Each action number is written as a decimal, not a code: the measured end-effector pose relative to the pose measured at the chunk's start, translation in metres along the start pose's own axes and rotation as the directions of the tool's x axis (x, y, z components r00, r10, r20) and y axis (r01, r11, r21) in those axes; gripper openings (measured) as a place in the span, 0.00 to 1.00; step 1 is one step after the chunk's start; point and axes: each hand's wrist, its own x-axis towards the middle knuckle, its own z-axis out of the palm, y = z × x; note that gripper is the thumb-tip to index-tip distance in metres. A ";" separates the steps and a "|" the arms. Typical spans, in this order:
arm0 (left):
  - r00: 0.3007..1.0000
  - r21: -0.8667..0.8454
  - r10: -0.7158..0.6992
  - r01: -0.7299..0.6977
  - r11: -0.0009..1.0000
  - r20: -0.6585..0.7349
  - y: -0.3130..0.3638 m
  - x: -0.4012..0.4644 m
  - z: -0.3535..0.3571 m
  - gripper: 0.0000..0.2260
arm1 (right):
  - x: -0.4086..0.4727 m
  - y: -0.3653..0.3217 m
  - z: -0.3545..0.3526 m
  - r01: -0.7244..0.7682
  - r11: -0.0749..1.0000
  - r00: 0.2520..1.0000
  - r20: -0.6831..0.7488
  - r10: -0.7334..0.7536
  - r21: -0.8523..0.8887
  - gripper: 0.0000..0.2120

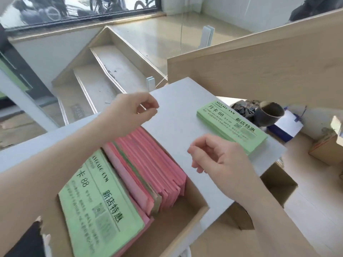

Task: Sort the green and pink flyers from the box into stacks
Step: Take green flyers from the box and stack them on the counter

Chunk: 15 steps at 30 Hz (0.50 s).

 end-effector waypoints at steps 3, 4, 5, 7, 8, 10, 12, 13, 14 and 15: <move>1.000 0.106 -0.021 0.020 0.994 0.008 -0.038 -0.051 -0.028 0.03 | -0.020 -0.027 0.043 0.052 0.995 0.994 0.103 -0.043 -0.085 0.06; 0.999 0.134 -0.035 0.031 0.990 0.030 -0.052 -0.064 -0.035 0.03 | -0.025 -0.033 0.057 0.044 0.992 0.991 0.130 -0.029 -0.115 0.06; 0.997 0.180 -0.053 0.041 0.983 0.063 -0.065 -0.076 -0.042 0.04 | -0.031 -0.040 0.070 0.028 0.987 0.986 0.168 -0.001 -0.160 0.06; 0.983 0.331 -0.103 0.049 0.942 0.149 -0.089 -0.093 -0.051 0.09 | -0.043 -0.048 0.098 0.007 0.945 0.964 0.254 0.081 -0.327 0.07; 0.973 0.413 -0.128 0.038 0.910 0.192 -0.100 -0.099 -0.053 0.13 | -0.049 -0.050 0.112 0.002 0.907 0.956 0.266 0.121 -0.421 0.09; 0.955 0.515 -0.159 0.008 0.857 0.250 -0.119 -0.107 -0.054 0.18 | -0.060 -0.048 0.139 -0.048 0.805 0.960 0.195 0.201 -0.592 0.12; 0.947 0.560 -0.179 -0.001 0.829 0.266 -0.134 -0.108 -0.053 0.21 | -0.069 -0.045 0.160 -0.137 0.707 0.962 0.076 0.262 -0.693 0.13; 0.947 0.582 -0.188 0.000 0.813 0.261 -0.140 -0.107 -0.051 0.21 | -0.072 -0.043 0.168 -0.181 0.677 0.957 0.031 0.289 -0.713 0.13; 0.946 0.603 -0.205 0.012 0.798 0.252 -0.144 -0.106 -0.050 0.21 | -0.074 -0.042 0.175 -0.222 0.660 0.950 -0.007 0.313 -0.717 0.13; 0.944 0.617 -0.229 0.037 0.786 0.236 -0.146 -0.106 -0.049 0.19 | -0.075 -0.041 0.179 -0.262 0.649 0.942 -0.042 0.334 -0.715 0.13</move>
